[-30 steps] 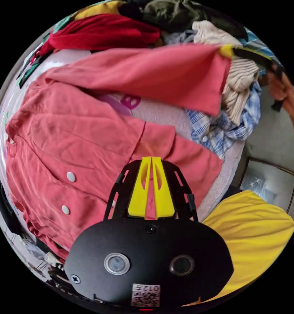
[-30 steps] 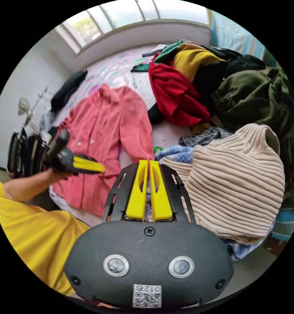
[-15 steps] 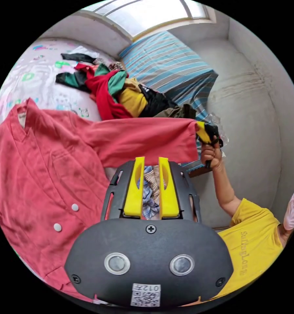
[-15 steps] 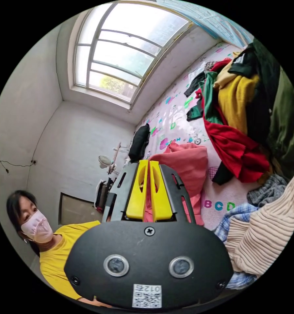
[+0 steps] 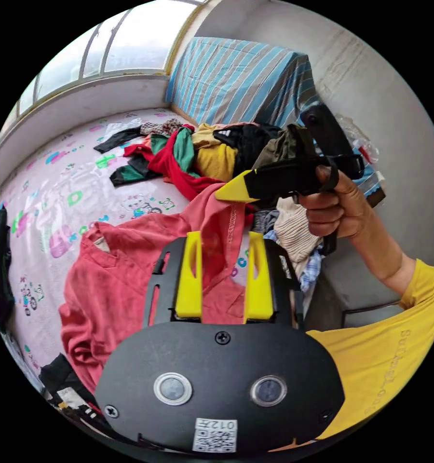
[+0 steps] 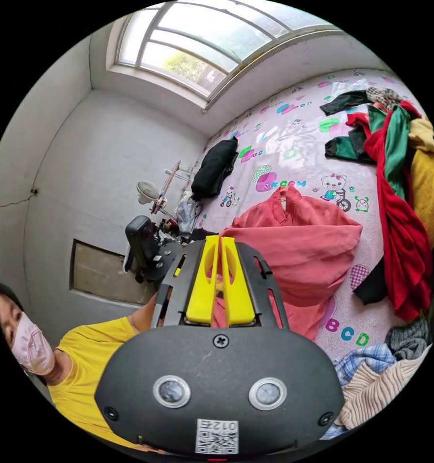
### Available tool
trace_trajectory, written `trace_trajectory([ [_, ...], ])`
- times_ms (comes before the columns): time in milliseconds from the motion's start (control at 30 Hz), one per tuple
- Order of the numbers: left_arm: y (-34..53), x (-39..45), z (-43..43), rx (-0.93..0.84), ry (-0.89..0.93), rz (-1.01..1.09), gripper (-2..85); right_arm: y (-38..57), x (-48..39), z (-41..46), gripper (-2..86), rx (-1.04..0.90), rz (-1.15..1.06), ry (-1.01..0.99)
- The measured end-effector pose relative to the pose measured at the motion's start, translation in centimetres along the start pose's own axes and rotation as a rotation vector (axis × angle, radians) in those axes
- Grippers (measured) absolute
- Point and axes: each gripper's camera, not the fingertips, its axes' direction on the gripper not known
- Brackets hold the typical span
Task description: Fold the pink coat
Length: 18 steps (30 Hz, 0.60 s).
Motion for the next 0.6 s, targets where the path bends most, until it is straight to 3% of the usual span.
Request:
trace_trajectory([
  [133, 2.5, -1.5, -1.3, 0.04, -0.185, -0.015, 4.2, -1.1, -1.6, 1.9, 0.8, -0.037, -0.069, 0.05],
  [233, 3.3, -4.5, -1.3, 0.024, -0.059, -0.079, 3.1, -1.8, -1.5, 2.9, 1.1, -0.046, -0.084, 0.073],
  [333, 3.8, -9.3, -1.8, 0.07, 0.121, -0.24, 3.4, -0.6, 0.4, 0.7, 0.9, 0.121, -0.063, 0.131],
  [467, 2.2, -13.8, -1.9, 0.101, 0.242, -0.367, 4.0, 4.5, 8.3, -1.3, 0.8, 0.299, 0.163, 0.102],
  [600, -1.9, -14.7, 0.0, 0.049, 0.294, -0.332, 4.1, 9.8, 15.2, 2.4, 0.7, 0.252, 0.391, 0.101],
])
